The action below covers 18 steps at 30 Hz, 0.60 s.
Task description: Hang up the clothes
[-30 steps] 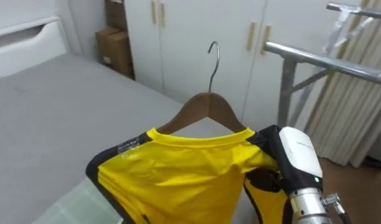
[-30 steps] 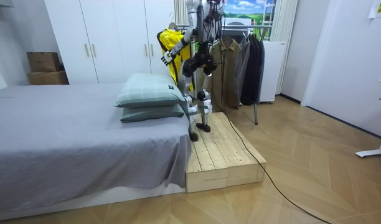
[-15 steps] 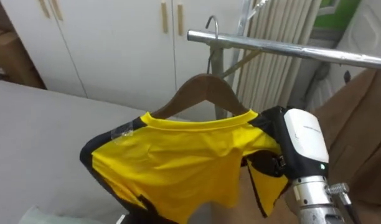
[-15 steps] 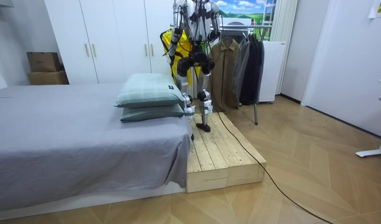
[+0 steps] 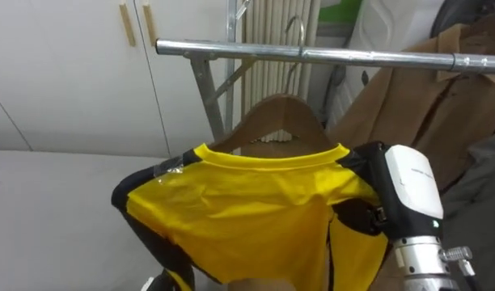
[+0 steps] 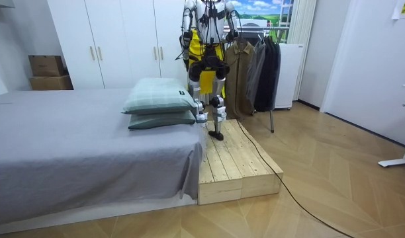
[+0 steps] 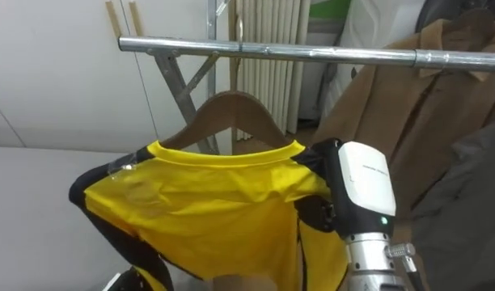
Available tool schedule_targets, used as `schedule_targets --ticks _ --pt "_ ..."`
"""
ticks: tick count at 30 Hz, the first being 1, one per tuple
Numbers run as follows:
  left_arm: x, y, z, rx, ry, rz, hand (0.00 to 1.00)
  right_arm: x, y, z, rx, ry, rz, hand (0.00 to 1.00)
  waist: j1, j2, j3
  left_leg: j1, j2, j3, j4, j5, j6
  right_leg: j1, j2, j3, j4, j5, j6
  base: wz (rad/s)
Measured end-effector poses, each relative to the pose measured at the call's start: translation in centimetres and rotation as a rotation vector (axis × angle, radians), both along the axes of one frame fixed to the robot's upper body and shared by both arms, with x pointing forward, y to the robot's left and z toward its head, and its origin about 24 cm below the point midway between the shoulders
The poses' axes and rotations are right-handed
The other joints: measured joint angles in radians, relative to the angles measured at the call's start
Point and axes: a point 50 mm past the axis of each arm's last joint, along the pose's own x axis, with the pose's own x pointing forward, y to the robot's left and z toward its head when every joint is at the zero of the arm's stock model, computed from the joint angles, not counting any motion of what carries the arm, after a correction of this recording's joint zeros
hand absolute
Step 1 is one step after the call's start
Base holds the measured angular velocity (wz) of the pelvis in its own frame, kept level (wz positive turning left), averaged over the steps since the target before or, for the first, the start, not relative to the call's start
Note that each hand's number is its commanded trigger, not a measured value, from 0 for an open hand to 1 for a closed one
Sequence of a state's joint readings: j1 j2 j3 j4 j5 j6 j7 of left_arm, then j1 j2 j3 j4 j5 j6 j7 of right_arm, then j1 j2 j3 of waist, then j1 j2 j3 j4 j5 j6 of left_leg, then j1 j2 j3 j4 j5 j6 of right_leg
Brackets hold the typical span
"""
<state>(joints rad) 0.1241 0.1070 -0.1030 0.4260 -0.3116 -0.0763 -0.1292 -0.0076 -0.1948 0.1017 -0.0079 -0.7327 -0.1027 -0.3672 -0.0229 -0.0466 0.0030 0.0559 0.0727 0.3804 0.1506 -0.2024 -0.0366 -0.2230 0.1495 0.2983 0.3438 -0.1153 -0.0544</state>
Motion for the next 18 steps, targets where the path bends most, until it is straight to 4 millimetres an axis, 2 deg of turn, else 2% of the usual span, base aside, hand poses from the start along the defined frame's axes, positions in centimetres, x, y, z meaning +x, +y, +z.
schedule_targets --ticks 6,10,18 --pt "-0.02 0.12 0.01 0.002 0.000 0.006 0.00 -0.04 0.12 0.67 0.003 -0.028 0.002 1.00 0.018 0.004 -0.0021 0.023 0.010 0.000 0.002 0.000 -0.001 0.041 0.008 0.004 -0.024 0.003 -0.008 -0.01" --pt "0.05 0.45 0.06 0.011 0.000 0.030 0.00 -0.07 0.16 0.94 0.001 -0.040 0.001 1.00 0.024 0.013 -0.0070 0.028 0.011 0.000 0.002 0.000 -0.001 0.048 0.008 0.004 -0.034 0.003 -0.009 0.00" --pt "0.04 0.72 0.08 0.023 0.003 0.057 0.00 -0.06 0.12 0.95 0.002 -0.040 -0.003 1.00 0.027 0.023 -0.0057 0.028 0.013 0.000 0.002 0.000 -0.001 0.046 0.009 0.001 -0.034 0.003 -0.009 0.00"
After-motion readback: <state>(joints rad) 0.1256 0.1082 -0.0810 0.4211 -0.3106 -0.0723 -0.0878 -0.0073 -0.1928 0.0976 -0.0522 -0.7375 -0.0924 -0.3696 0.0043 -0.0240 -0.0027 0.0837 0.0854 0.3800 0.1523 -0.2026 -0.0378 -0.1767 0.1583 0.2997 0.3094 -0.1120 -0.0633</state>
